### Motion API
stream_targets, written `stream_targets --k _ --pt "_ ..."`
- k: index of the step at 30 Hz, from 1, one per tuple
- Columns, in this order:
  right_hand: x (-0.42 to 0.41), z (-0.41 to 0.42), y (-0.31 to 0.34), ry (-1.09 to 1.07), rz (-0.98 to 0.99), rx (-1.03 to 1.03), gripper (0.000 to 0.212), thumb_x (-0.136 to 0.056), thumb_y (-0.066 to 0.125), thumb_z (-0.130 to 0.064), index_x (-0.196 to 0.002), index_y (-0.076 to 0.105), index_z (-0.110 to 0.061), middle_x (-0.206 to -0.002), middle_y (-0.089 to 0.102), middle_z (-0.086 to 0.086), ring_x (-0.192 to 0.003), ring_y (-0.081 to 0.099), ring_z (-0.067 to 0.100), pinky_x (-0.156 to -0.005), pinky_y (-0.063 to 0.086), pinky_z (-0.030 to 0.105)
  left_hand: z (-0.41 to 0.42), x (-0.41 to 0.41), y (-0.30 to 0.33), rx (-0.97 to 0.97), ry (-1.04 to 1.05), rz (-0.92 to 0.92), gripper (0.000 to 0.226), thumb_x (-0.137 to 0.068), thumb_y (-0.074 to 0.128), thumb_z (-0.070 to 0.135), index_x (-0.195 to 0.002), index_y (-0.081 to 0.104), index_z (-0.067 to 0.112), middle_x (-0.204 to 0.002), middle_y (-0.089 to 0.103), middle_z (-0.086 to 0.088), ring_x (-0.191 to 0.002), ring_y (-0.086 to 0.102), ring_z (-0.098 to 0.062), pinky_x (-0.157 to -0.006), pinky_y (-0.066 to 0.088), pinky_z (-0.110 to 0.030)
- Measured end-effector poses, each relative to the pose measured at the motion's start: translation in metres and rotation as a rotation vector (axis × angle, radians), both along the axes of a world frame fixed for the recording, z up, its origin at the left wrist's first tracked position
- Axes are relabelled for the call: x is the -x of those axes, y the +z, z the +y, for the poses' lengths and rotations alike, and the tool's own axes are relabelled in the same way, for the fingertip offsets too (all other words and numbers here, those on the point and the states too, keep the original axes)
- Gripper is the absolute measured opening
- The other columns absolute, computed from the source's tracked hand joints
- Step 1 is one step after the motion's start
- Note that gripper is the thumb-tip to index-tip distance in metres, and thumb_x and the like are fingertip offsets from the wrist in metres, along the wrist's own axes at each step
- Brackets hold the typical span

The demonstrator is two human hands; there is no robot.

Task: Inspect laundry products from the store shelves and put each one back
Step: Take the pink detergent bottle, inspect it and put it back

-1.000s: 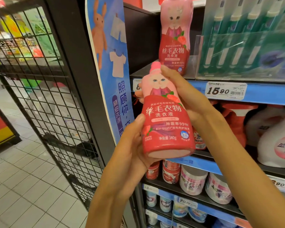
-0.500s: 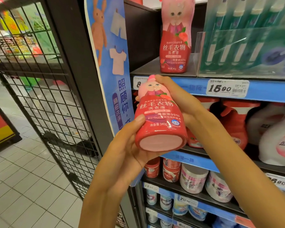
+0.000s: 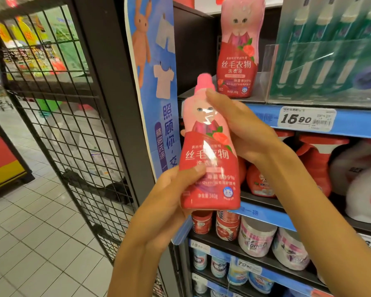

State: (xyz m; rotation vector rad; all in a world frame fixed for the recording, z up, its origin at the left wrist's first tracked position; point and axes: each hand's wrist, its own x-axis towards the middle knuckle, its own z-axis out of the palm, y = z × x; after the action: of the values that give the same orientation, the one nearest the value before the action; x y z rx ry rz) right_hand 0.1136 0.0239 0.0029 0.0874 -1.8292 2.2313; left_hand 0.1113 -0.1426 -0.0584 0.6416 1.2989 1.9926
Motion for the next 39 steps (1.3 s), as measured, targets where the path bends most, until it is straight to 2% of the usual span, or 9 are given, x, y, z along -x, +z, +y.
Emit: stream_targets --k 4,9,16,20,23,25,28,33,39 --pt "-0.005 -0.003 0.002 0.014 0.165 -0.032 0.042 -0.096 0.047 -0.03 -0.126 0.054 -0.002 -0.099 0.071 0.01 -0.088 0.069 0.023 -0.076 0.058 0.034 0.011 0.004 -0.006 0.021 0.09 0.143 0.047 -0.067 0.076 0.032 -0.11 0.064 0.016 -0.099 0.075 -0.002 -0.088 0.072 -0.014 -0.069 0.055 -0.021" --pt "-0.011 0.007 -0.008 -0.07 0.193 -0.154 0.053 -0.083 0.062 -0.033 -0.127 0.053 -0.007 -0.111 0.069 0.012 -0.099 0.068 0.025 -0.084 0.055 0.036 0.019 0.014 -0.019 0.017 0.109 0.259 0.043 -0.069 0.077 0.038 -0.109 0.066 0.025 -0.102 0.074 0.0 -0.091 0.072 -0.015 -0.071 0.056 -0.021" --pt "-0.022 0.018 -0.019 0.021 0.382 -0.122 0.047 -0.082 0.071 -0.012 -0.125 0.053 -0.012 -0.112 0.067 0.003 -0.108 0.064 0.021 -0.086 0.052 0.03 0.029 0.033 -0.028 0.054 0.157 0.469 0.034 -0.073 0.078 0.032 -0.1 0.066 0.048 -0.103 0.073 0.009 -0.096 0.069 -0.008 -0.076 0.053 -0.015" --pt "-0.031 0.02 -0.02 0.041 0.419 -0.206 0.055 -0.07 0.078 -0.012 -0.119 0.057 -0.021 -0.109 0.066 -0.003 -0.104 0.063 0.018 -0.086 0.053 0.031 0.038 0.043 -0.03 0.022 0.227 0.495 0.043 -0.068 0.082 0.024 -0.107 0.065 0.035 -0.103 0.072 0.013 -0.096 0.068 -0.002 -0.077 0.05 -0.011" --pt "-0.035 0.021 -0.021 0.042 0.423 -0.27 0.055 -0.067 0.078 -0.004 -0.116 0.059 -0.017 -0.118 0.063 0.011 -0.106 0.062 0.025 -0.086 0.053 0.035 0.043 0.048 -0.03 0.017 0.247 0.521 0.052 -0.065 0.079 0.024 -0.115 0.063 0.022 -0.106 0.072 0.012 -0.099 0.067 -0.003 -0.08 0.051 -0.013" --pt "-0.038 0.022 -0.022 0.037 0.422 -0.327 0.056 -0.067 0.076 -0.001 -0.118 0.055 -0.01 -0.123 0.06 0.018 -0.11 0.061 0.03 -0.087 0.053 0.037 0.043 0.05 -0.03 0.019 0.246 0.545 0.049 -0.063 0.08 0.021 -0.11 0.065 0.027 -0.103 0.072 0.013 -0.096 0.067 -0.001 -0.078 0.05 -0.011" --pt "-0.043 0.025 -0.022 0.057 0.433 -0.35 0.058 -0.067 0.075 -0.002 -0.12 0.054 -0.01 -0.119 0.065 0.006 -0.108 0.063 0.024 -0.084 0.053 0.033 0.041 0.05 -0.031 0.024 0.238 0.596 0.045 -0.062 0.087 0.021 -0.098 0.069 0.041 -0.1 0.073 0.014 -0.095 0.068 -0.002 -0.078 0.05 -0.011" --pt "-0.036 0.028 -0.016 0.121 0.471 -0.257 0.053 -0.074 0.063 -0.009 -0.126 0.052 -0.013 -0.129 0.058 0.012 -0.113 0.06 0.036 -0.089 0.051 0.049 0.039 0.045 -0.035 -0.037 0.118 0.494 0.051 -0.063 0.084 0.041 -0.111 0.067 0.031 -0.11 0.072 0.0 -0.104 0.067 -0.019 -0.082 0.054 -0.025" --pt "-0.026 0.022 -0.012 0.112 0.44 -0.047 0.051 -0.073 0.054 -0.013 -0.124 0.049 -0.005 -0.107 0.067 0.007 -0.094 0.066 0.024 -0.082 0.053 0.038 0.046 0.036 -0.038 -0.009 0.138 0.442 0.059 -0.065 0.072 0.066 -0.112 0.065 0.031 -0.111 0.07 0.0 -0.104 0.067 -0.017 -0.082 0.054 -0.022"
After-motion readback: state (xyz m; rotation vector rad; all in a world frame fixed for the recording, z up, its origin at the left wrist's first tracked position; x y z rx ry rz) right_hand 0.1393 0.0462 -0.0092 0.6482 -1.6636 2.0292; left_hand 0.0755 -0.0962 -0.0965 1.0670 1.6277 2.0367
